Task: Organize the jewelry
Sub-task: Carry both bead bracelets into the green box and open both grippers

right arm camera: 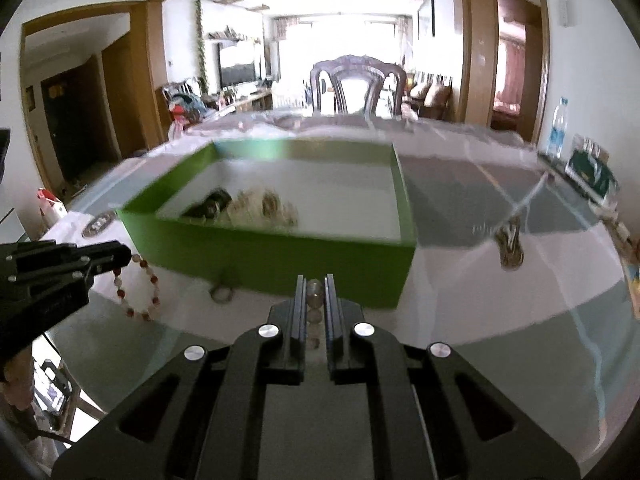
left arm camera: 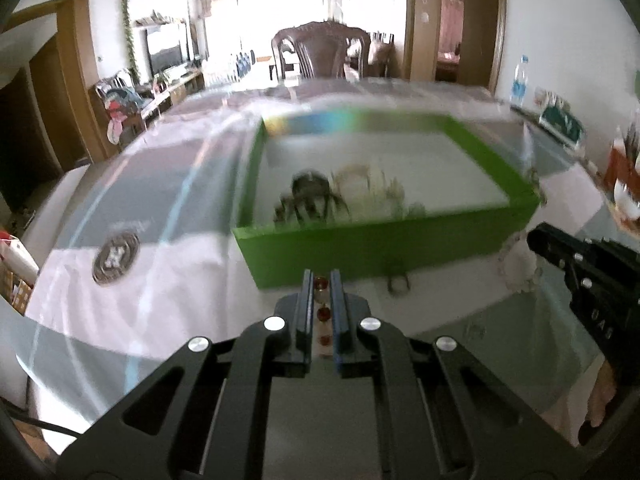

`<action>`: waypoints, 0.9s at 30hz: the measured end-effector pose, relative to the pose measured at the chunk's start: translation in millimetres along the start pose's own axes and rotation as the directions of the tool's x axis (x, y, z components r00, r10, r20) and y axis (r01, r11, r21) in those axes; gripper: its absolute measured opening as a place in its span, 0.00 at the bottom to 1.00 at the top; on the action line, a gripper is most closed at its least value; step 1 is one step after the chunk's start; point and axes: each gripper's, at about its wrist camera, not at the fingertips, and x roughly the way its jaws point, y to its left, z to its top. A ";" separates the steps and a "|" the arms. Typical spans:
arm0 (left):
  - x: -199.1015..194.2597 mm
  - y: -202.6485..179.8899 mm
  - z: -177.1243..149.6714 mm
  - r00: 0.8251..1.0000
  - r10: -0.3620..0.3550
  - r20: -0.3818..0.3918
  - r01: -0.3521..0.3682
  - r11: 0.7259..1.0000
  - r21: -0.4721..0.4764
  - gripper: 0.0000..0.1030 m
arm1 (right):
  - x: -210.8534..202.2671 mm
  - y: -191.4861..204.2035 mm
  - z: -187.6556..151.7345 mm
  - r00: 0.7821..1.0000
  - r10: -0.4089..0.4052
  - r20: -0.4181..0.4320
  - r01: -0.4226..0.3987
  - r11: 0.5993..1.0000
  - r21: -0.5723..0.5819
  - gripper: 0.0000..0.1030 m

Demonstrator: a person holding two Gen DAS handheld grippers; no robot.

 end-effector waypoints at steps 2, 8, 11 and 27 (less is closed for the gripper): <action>-5.4 3.2 10.7 0.999 0.002 0.035 -0.002 1.000 -0.007 0.08 | -2.6 1.0 9.7 1.000 0.005 0.031 -0.005 1.000 -0.002 0.08; -0.4 13.1 48.0 0.996 -0.021 0.089 0.024 0.999 -0.030 0.08 | -4.3 10.1 43.8 0.993 0.008 0.120 -0.005 1.000 -0.027 0.08; 0.9 20.5 67.6 0.993 -0.034 0.116 0.041 0.998 -0.054 0.08 | -5.5 11.7 59.1 0.987 0.003 0.158 0.002 0.999 -0.032 0.08; 55.8 33.3 81.3 0.999 -0.029 0.028 0.032 0.994 -0.108 0.21 | 48.6 2.8 67.5 0.999 -0.013 0.049 0.012 1.000 0.017 0.32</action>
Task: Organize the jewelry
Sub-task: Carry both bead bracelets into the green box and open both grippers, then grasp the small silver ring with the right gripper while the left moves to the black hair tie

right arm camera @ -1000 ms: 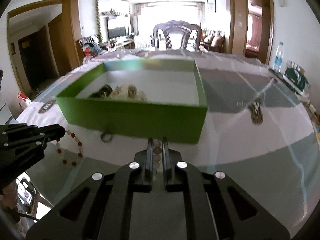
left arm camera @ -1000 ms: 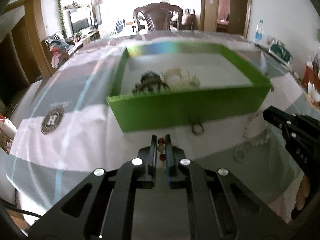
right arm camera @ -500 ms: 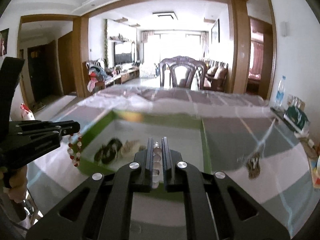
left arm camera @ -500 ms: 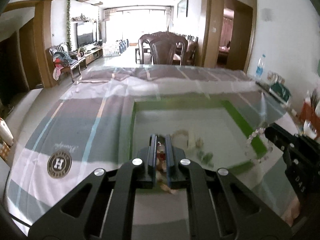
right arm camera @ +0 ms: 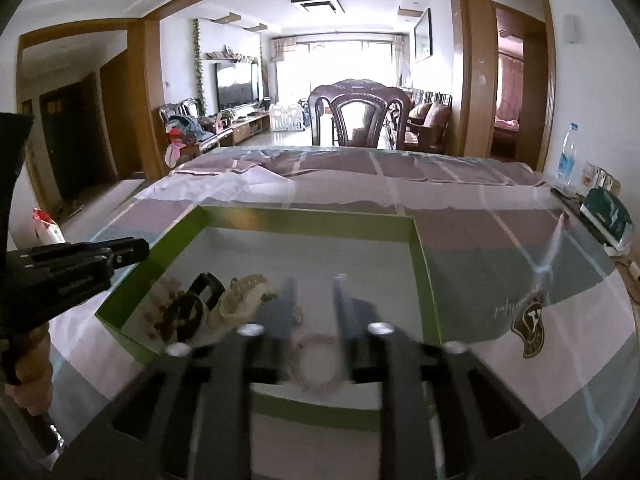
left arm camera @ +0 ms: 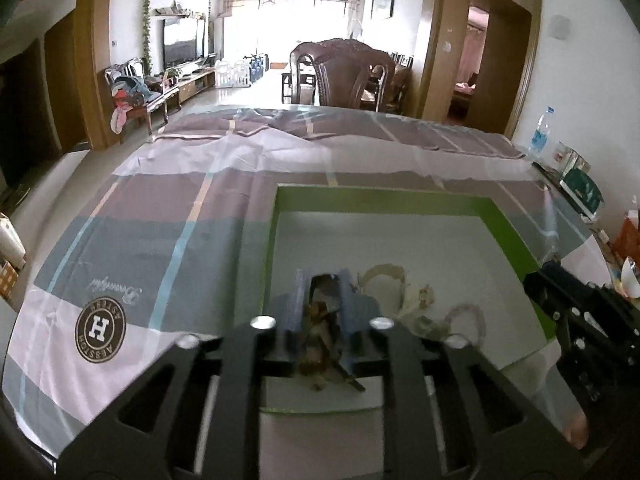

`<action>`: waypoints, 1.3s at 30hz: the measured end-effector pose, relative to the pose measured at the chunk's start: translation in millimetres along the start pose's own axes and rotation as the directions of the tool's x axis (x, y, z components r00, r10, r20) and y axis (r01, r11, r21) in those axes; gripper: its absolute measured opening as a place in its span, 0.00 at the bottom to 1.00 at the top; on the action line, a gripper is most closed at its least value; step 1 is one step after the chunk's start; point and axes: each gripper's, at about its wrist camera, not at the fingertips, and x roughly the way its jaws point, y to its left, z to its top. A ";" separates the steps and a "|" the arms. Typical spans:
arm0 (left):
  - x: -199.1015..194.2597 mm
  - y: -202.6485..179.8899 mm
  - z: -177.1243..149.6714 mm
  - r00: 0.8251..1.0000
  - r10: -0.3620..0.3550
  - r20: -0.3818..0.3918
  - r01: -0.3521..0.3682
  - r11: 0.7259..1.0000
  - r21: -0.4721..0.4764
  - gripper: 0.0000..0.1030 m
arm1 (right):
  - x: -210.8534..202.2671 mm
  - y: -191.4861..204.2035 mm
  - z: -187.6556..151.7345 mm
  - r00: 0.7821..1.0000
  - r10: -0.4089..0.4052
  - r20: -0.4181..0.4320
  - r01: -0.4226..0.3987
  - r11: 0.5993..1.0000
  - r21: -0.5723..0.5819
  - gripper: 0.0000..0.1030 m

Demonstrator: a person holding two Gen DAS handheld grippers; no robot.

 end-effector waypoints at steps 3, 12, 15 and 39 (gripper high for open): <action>-13.4 -4.9 -9.2 1.000 0.000 0.012 0.000 1.000 0.028 0.23 | -15.2 -0.7 -11.1 1.000 0.003 -0.003 -0.003 1.000 -0.008 0.32; -31.3 -39.6 -73.6 0.991 -0.096 -0.091 0.109 0.982 0.151 0.29 | -20.0 -8.2 -80.5 0.973 0.088 -0.212 -0.084 0.996 0.028 0.32; -3.0 -49.7 -88.4 0.982 -0.071 -0.176 0.099 0.983 0.155 0.29 | -12.3 -9.1 -99.5 0.958 0.088 -0.272 -0.079 0.996 0.042 0.32; 28.5 -65.8 -97.2 0.973 -0.030 -0.227 0.064 0.988 0.144 0.19 | -23.4 -8.3 -112.3 0.954 0.132 -0.271 -0.122 0.991 0.053 0.42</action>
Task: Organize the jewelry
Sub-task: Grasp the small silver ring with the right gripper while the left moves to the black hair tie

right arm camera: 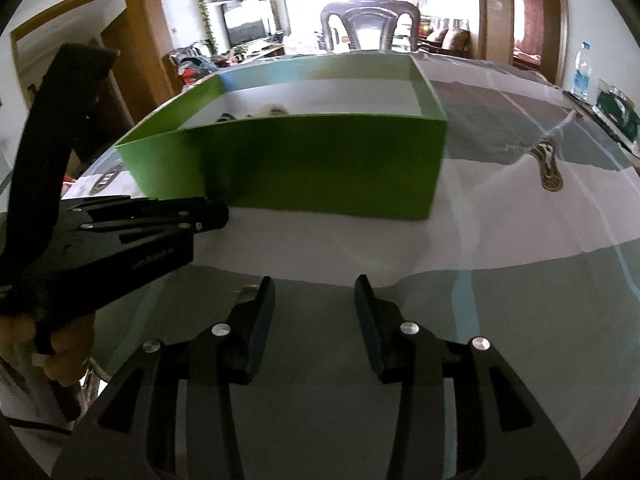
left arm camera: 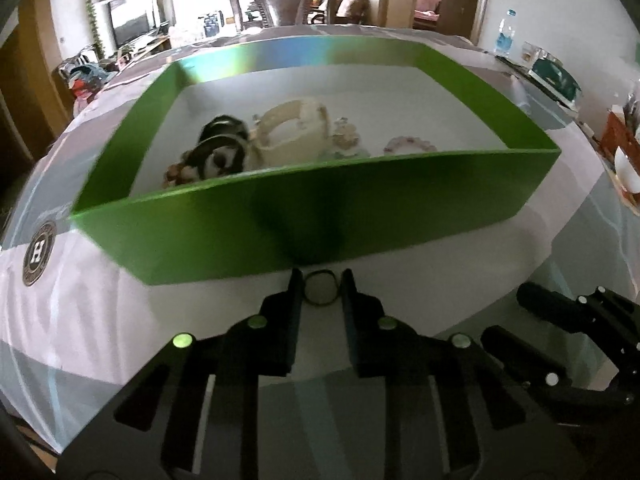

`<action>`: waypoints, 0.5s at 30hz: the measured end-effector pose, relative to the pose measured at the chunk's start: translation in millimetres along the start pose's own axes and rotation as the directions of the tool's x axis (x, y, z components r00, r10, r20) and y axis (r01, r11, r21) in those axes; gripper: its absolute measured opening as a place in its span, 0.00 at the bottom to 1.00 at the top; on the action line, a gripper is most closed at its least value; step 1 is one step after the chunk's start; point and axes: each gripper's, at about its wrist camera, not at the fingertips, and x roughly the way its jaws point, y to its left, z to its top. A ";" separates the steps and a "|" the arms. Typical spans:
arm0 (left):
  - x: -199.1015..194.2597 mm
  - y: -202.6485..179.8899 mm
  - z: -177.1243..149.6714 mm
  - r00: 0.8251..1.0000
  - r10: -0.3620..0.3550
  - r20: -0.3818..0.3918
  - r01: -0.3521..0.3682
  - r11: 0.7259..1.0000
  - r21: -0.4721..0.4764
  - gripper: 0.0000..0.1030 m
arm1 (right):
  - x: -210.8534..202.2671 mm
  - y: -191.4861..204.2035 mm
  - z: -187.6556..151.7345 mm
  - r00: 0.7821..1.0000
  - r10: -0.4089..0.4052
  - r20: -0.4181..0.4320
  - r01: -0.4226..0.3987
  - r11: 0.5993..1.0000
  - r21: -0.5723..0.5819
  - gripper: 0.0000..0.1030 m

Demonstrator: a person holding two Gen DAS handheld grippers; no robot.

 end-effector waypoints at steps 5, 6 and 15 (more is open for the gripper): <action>-11.9 14.2 -15.2 1.000 0.011 0.003 -0.011 1.000 -0.022 0.19 | -0.8 19.9 -0.1 0.999 0.047 -0.006 -0.048 0.998 -0.046 0.45; -14.4 17.1 -18.2 1.000 0.015 0.003 -0.015 0.999 -0.028 0.19 | -0.2 23.0 -0.4 0.999 0.053 -0.009 -0.053 0.997 -0.056 0.45; -26.7 27.6 -35.5 1.000 0.016 0.010 -0.016 0.999 -0.047 0.20 | 7.5 35.2 -3.2 1.000 0.012 -0.023 -0.014 0.996 -0.089 0.20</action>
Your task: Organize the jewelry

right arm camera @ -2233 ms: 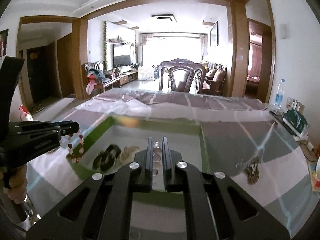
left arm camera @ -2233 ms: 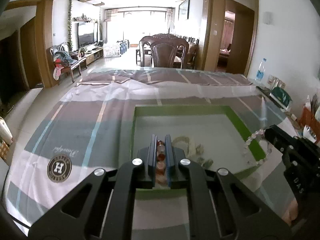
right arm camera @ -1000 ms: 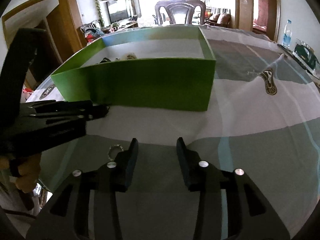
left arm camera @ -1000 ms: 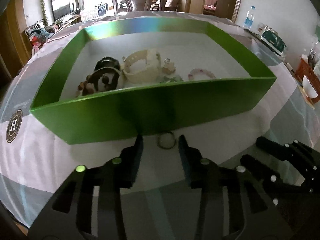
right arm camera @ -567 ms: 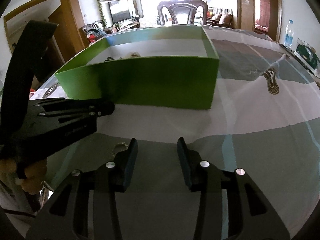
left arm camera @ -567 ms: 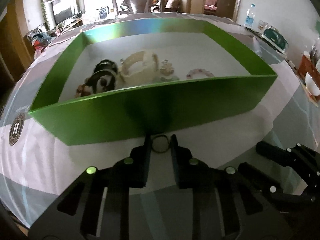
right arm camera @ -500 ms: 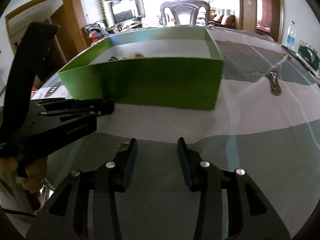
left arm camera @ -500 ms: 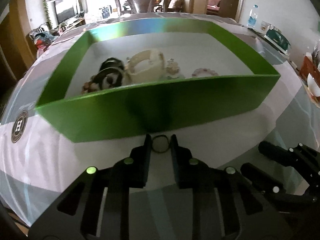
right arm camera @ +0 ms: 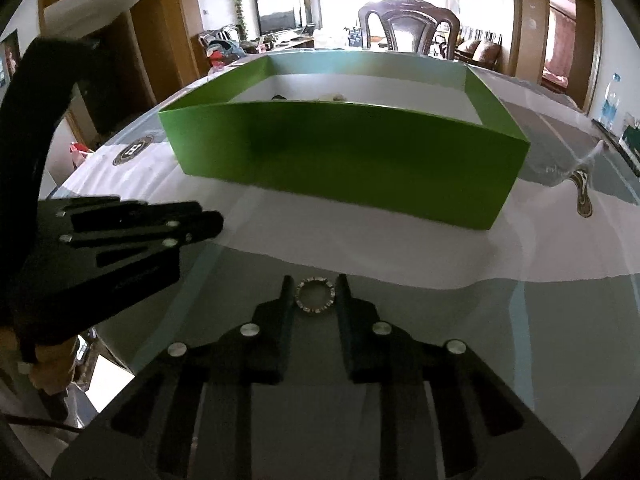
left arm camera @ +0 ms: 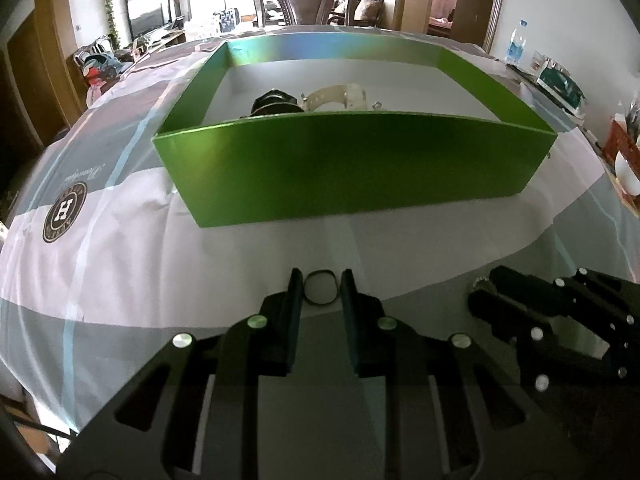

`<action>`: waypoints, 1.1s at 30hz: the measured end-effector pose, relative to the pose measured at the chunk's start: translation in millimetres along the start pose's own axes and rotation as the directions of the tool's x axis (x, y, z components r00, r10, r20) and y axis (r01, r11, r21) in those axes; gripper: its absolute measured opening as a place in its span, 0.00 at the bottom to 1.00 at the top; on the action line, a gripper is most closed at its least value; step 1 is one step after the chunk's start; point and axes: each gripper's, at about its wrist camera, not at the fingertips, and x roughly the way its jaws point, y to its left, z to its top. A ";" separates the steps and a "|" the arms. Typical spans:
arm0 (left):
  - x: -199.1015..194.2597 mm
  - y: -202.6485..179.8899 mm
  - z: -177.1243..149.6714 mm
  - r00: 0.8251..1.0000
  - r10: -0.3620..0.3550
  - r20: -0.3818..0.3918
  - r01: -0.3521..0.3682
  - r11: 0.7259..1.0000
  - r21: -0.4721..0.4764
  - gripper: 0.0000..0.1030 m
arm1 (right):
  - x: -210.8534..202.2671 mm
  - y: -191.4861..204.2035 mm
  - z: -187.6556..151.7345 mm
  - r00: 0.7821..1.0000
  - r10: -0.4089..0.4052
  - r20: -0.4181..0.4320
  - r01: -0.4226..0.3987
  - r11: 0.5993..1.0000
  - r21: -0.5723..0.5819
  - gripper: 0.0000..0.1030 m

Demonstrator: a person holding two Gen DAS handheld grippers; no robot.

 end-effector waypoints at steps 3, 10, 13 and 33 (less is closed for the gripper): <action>-1.9 1.1 -2.4 1.000 -0.005 0.003 0.005 1.000 -0.006 0.20 | 1.0 -5.0 1.2 0.998 -0.055 0.009 0.055 0.998 0.021 0.20; -5.6 3.2 -7.1 1.000 -0.025 0.001 0.025 0.999 -0.022 0.26 | -7.3 -9.5 0.3 0.997 -0.074 0.027 0.073 0.997 0.031 0.27; -10.6 5.6 -10.9 1.000 -0.030 0.004 0.030 0.999 -0.026 0.32 | -10.9 -5.9 1.3 0.996 -0.073 0.041 0.073 0.997 0.015 0.37; -5.1 -11.2 -7.4 1.000 0.018 0.010 -0.018 1.000 0.010 0.29 | 3.5 -14.2 1.6 0.994 -0.108 0.031 0.107 0.994 0.031 0.27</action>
